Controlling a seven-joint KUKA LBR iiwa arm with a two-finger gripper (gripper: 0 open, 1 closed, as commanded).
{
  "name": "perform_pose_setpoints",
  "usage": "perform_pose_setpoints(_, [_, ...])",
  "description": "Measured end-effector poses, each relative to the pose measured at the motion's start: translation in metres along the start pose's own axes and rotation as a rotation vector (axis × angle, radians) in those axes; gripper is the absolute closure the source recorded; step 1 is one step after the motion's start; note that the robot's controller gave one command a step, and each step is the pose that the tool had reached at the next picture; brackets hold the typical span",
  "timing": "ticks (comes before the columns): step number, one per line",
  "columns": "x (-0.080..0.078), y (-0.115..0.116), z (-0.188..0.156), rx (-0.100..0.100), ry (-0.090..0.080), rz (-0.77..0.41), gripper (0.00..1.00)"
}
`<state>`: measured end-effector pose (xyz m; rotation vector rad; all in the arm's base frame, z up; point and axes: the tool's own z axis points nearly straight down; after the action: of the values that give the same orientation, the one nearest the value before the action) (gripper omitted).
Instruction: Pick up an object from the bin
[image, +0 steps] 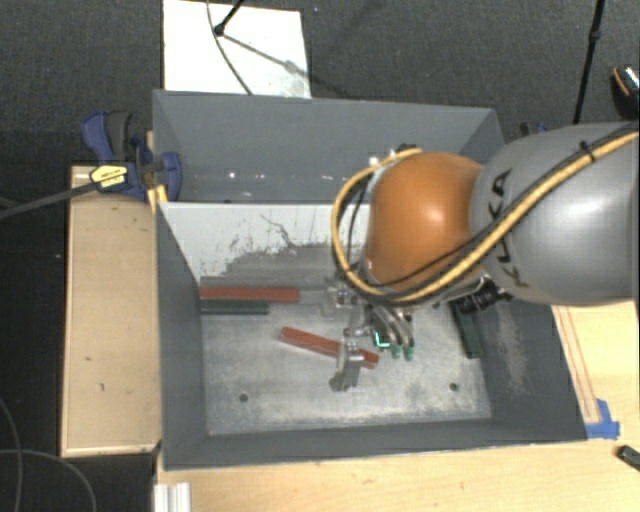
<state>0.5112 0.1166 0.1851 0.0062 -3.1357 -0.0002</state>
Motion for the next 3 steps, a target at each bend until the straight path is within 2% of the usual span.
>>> perform_pose_setpoints(1, [-0.034, -0.059, 0.117, 0.002, -0.002, -0.018, 0.00])
perform_pose_setpoints(2, [-0.035, -0.056, 0.112, -0.001, -0.008, -0.017, 1.00])
perform_pose_setpoints(3, [-0.024, -0.053, -0.011, -0.002, -0.015, 0.012, 1.00])
